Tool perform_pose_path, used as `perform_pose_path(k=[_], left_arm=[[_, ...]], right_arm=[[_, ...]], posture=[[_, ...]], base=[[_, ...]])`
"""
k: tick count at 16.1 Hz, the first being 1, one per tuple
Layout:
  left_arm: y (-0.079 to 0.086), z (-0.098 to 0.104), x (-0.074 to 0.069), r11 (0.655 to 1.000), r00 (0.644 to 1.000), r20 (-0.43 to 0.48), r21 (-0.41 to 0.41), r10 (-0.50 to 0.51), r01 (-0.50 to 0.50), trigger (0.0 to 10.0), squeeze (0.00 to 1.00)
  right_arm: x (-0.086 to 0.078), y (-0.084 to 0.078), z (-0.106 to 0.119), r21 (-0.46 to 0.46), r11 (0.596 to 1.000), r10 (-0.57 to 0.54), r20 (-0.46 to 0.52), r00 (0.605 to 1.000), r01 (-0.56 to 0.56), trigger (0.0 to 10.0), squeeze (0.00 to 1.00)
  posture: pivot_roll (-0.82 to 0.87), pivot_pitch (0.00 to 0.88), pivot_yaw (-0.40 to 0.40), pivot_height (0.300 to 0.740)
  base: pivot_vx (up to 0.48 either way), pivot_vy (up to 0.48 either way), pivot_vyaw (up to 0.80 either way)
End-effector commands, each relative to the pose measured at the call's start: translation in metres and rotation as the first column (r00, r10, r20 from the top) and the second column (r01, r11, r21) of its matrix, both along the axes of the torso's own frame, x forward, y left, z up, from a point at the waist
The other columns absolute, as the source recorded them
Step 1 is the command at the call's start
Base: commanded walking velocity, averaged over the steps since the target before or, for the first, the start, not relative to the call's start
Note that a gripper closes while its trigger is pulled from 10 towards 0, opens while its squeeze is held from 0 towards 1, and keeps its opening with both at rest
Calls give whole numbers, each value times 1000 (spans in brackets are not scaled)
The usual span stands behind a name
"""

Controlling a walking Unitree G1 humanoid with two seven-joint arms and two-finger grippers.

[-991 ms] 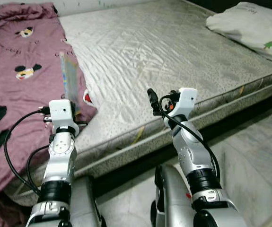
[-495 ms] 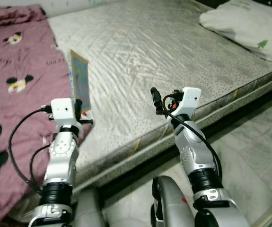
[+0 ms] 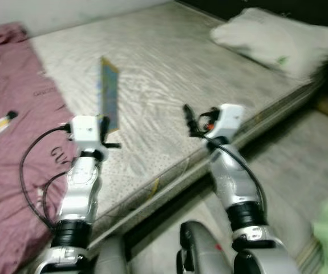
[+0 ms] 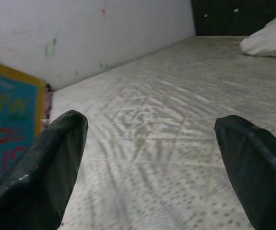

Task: Clean up the room

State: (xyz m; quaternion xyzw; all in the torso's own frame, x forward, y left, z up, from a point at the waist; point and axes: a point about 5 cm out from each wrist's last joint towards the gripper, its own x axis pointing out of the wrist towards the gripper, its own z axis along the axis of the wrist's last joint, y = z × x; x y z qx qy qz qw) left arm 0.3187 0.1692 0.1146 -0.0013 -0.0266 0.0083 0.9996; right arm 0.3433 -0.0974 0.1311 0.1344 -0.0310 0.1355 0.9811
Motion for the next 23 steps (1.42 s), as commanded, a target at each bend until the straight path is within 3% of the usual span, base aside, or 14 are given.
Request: perform_pose_path(k=[1, 6, 13, 17, 23], left_arm=[[-2, 12, 2, 1000, 999, 51, 8, 3, -3, 10000, 0], [-7, 9, 3, 1000, 999, 42, -19, -17, 17, 10000, 0], [-11, 8, 2, 999, 999, 38, -28, -23, 24, 10000, 0], [-13, 8, 3, 999, 999, 41, -31, -16, 17, 10000, 0], [-7, -4, -17, 1000, 1000, 24, -4, -7, 7, 10000, 0]], right_arm=[[-1, -7, -1, -13, 1000, -15, 3, 1000, 15, 10000, 0], [-5, -6, 1, -45, 999, 22, 42, 999, -20, 10000, 0], [-5, -2, 3, -52, 998, 39, 47, 998, -37, 10000, 0], [-4, -1, 4, -53, 998, 43, 50, 998, -40, 10000, 0], [-17, -8, -12, -103, 994, 38, 14, 999, -36, 10000, 0]], posture=[[-92, 0, 43, 652], [-100, 0, 44, 662], [-101, 0, 37, 740], [-102, 0, 38, 740], [-89, 0, 23, 740]], base=[[0, 0, 0], [0, 0, 0], [0, 0, 0], [0, 0, 0], [0, 0, 0]])
